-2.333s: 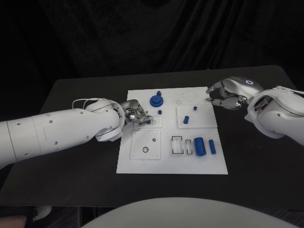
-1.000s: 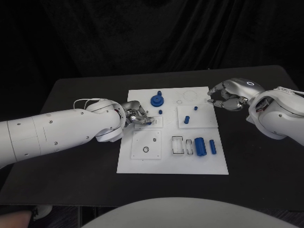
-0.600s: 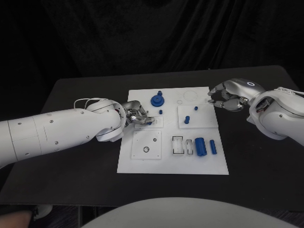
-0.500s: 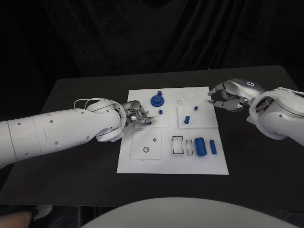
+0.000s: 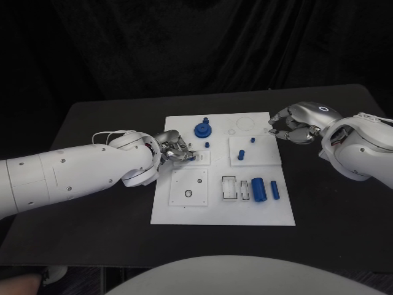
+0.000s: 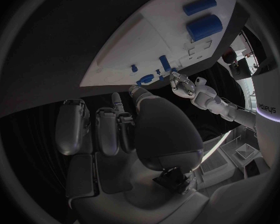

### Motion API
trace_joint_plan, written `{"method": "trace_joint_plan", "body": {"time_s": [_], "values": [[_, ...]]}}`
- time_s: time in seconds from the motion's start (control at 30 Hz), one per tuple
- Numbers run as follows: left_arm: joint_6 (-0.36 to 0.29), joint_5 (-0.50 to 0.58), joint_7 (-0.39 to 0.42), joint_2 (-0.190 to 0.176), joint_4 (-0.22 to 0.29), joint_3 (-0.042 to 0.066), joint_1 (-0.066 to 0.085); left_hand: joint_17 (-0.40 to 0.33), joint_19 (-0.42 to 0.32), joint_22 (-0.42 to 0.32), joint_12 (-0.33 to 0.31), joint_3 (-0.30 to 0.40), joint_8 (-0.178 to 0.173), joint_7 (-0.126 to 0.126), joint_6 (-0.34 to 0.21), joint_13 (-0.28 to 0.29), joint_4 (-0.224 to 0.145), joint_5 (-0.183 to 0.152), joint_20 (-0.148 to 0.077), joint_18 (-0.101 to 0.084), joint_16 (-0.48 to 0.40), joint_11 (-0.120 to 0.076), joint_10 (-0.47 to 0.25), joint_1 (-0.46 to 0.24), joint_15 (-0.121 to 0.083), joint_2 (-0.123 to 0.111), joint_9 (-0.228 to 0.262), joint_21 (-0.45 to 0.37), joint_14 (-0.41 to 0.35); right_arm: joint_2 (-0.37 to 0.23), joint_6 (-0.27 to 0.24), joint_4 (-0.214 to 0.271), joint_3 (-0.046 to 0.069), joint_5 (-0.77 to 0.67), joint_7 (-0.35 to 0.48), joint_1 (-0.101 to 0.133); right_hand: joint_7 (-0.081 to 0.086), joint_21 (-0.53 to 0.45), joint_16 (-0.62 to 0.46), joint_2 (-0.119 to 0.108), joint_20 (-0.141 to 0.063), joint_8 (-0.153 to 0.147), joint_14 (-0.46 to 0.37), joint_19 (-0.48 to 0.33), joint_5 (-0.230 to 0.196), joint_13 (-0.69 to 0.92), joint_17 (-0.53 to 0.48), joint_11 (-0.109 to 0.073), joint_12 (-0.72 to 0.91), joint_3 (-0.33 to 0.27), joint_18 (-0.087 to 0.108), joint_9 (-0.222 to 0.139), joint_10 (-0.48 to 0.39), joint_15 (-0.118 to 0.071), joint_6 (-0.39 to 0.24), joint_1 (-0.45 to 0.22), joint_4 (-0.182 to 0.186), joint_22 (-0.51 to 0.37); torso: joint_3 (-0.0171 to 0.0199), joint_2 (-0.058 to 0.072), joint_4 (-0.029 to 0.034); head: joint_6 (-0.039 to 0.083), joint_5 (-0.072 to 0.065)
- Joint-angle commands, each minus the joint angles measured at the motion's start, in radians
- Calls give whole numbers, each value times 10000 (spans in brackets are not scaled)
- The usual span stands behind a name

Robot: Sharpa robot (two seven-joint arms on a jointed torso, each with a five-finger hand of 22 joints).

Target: Assemble the parts on the task board

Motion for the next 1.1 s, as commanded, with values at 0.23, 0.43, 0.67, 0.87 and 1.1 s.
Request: {"method": "trace_joint_plan", "body": {"time_s": [0.23, 0.43, 0.67, 0.87, 1.1], "values": [[-483, -346, 62, -39, -19, -30, -47, 2633, 23, 1145, 34, -7, 52, -14, 82, 2615, -51, 54, -54, -127, 65, -72, 1076, 61, -100, -7, 28, 4, 1038, -18, 49, 9, 6, -18, -174, -33, 6, -52, -67, 27, 90, -59, 744, 105, 39, 2630, 1344, 65, 27, 73, 53, -18, 1077, 91, 44, 88, 11, 1827, 0, 1, -4, -1, -12], [-342, -422, 5, -10, -48, -29, -47, 2633, 20, 1142, 34, -19, 52, -12, 92, 2615, -26, 27, -57, -125, 65, -71, 1076, 38, -101, -11, 35, -3, 1038, -11, 70, 3, 6, -18, -194, -34, 6, -60, -63, 26, 90, -60, 745, 103, 58, 2630, 1348, 65, 27, 81, 54, -21, 1077, 91, 47, 89, 8, 1826, 5, 5, 4, -1, -2], [-38, -442, -76, 50, -83, -30, -48, 2633, 12, 1135, 34, -38, 38, -8, 93, 2615, 35, -70, -61, -122, 65, -69, 1076, -9, -102, 2, 47, -20, 1038, 13, 87, -4, 6, -18, -202, -37, 6, -55, -64, 23, 91, -62, 745, 105, 78, 2630, 1346, 65, 27, 88, 53, -23, 1077, 90, 49, 90, 6, 1827, 6, 5, -5, -1, 36], [87, -446, -101, 92, -97, -30, -49, 2633, 10, 1133, 34, -43, 35, -8, 93, 2615, 47, -97, -61, -121, 65, -69, 1076, -18, -103, 4, 50, -25, 1038, 18, 90, -1, 6, -18, -206, -39, 6, -55, -64, 23, 91, -62, 745, 105, 78, 2630, 1346, 65, 27, 88, 53, -23, 1077, 90, 49, 90, 6, 1827, 7, 11, 2, -1, 33], [216, -447, -130, 130, -109, -30, -49, 2633, -9, 1116, 34, -82, 18, -3, 108, 2615, 132, -248, -62, -113, 65, -65, 1076, -84, -101, 17, 66, -59, 1038, 10, 115, 7, 6, -18, -225, -40, 8, -76, -75, 18, 91, -65, 742, 98, 106, 2630, 1335, 66, 27, 97, 58, -28, 1077, 91, 51, 90, 3, 1822, 11, 3, 5, -1, 16]]}}
